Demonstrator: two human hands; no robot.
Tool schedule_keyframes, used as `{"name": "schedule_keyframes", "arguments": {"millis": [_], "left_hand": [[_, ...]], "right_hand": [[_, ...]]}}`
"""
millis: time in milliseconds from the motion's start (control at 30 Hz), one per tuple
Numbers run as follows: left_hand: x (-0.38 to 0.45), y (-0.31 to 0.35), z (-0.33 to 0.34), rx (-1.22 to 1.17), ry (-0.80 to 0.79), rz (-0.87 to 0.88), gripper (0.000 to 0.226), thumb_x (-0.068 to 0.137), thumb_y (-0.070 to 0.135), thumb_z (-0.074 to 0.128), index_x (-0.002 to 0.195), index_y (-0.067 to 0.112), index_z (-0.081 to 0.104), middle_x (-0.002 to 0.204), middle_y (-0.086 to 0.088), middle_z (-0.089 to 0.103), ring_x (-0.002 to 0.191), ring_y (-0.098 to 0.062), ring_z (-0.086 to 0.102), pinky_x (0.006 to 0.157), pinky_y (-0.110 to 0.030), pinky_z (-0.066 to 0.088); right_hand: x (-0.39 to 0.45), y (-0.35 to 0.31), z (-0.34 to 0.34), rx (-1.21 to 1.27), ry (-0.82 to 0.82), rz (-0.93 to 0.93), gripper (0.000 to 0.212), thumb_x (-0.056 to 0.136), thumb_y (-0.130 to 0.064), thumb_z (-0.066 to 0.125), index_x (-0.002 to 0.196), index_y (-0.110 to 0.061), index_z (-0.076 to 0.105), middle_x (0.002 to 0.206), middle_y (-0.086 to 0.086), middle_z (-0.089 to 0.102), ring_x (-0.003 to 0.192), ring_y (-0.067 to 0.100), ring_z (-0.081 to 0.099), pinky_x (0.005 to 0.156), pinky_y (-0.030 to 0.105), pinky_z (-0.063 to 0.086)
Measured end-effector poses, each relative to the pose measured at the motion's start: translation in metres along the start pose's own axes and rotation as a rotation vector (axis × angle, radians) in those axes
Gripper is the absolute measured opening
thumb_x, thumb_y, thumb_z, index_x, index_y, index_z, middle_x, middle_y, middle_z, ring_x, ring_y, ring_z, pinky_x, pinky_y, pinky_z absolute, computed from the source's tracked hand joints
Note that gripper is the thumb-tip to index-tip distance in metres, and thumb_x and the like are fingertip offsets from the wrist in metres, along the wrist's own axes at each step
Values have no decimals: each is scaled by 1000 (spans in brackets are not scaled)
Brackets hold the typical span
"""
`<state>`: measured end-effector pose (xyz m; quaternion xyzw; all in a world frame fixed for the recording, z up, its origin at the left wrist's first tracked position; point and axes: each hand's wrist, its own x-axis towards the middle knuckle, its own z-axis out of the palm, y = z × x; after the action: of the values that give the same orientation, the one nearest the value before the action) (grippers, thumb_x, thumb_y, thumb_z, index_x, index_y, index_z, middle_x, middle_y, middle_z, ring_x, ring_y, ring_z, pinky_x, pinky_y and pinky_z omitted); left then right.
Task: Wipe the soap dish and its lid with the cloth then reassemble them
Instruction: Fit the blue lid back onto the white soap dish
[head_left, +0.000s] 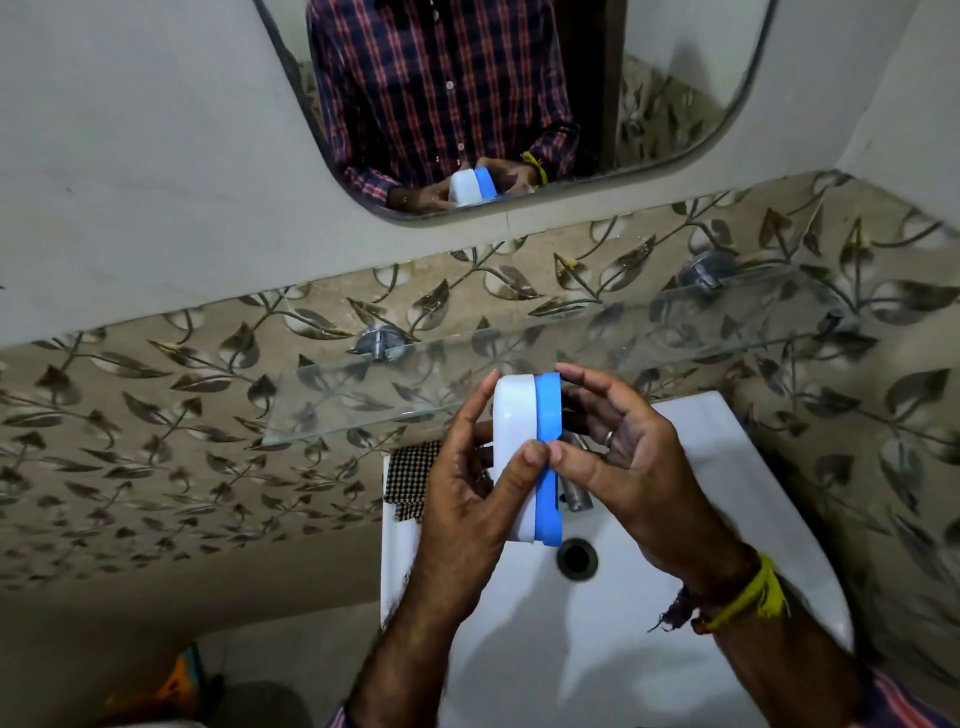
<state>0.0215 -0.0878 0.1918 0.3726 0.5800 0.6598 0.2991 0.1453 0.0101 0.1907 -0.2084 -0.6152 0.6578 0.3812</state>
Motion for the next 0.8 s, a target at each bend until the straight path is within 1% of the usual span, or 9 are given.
{"name": "schedule_keyframes", "arguments": {"millis": [100, 200, 400, 467, 533, 600, 667, 700, 800], "left_hand": [[1, -1, -3, -1, 2, -10, 63, 79, 44, 73, 139, 41, 55, 124, 6, 72, 115, -22, 68, 84, -31, 60], [1, 0, -4, 6, 5, -15, 65, 80, 46, 73, 141, 38, 55, 122, 5, 73, 114, -22, 69, 84, -33, 60], [1, -1, -7, 27, 9, 3, 63, 81, 48, 71, 141, 37, 54, 119, 9, 73, 109, -15, 70, 85, -33, 60], [0, -1, -7, 36, 4, 20, 62, 82, 48, 69, 141, 40, 54, 122, 10, 72, 112, -17, 69, 86, -34, 60], [-2, 0, -6, 53, -21, 28, 64, 85, 49, 65, 146, 37, 49, 132, 10, 67, 119, -17, 66, 88, -31, 59], [-3, 1, -4, 85, -52, 36, 62, 93, 50, 61, 150, 33, 43, 146, 8, 58, 128, -10, 60, 93, -24, 56], [-3, 1, -4, 122, -67, 32, 56, 96, 49, 50, 149, 35, 41, 154, 7, 50, 134, -2, 52, 98, -16, 50], [-2, 0, -4, 144, -75, 27, 53, 97, 48, 46, 149, 37, 40, 155, 8, 47, 137, 0, 49, 102, -15, 47], [-1, 0, -6, 208, -126, -1, 54, 99, 46, 39, 153, 37, 36, 158, 8, 44, 143, -1, 43, 116, -26, 40]], "right_hand": [[1, 2, 2, 3, -3, -5, 64, 78, -14, 75, 136, -20, 50, 130, -1, 65, 121, 20, 61, 95, 38, 54], [1, 4, 4, 13, -1, -6, 63, 78, -13, 74, 136, -19, 51, 130, 0, 65, 121, 20, 61, 96, 37, 54], [3, 7, 8, 45, -6, -17, 61, 76, -16, 76, 133, -24, 53, 129, -1, 65, 120, 20, 63, 91, 28, 54], [2, 6, 9, 46, -13, -18, 61, 76, -20, 77, 133, -26, 53, 129, -1, 65, 120, 20, 62, 90, 25, 53], [1, 3, 10, 55, -19, -16, 62, 76, -23, 76, 133, -26, 53, 130, -1, 65, 120, 20, 62, 91, 25, 53], [0, 3, 12, 72, -12, -19, 63, 77, -22, 76, 135, -22, 52, 131, 2, 64, 121, 23, 62, 95, 32, 53], [-2, 5, 15, 82, 9, -19, 66, 78, -21, 76, 138, -16, 49, 131, 6, 63, 121, 26, 61, 101, 44, 51], [-3, 7, 16, 87, 17, -19, 67, 78, -21, 76, 139, -15, 47, 131, 7, 63, 121, 27, 61, 102, 48, 49], [-6, 12, 15, 94, 10, -19, 67, 80, -20, 74, 141, -17, 45, 132, 6, 62, 122, 27, 60, 105, 52, 46]]}}
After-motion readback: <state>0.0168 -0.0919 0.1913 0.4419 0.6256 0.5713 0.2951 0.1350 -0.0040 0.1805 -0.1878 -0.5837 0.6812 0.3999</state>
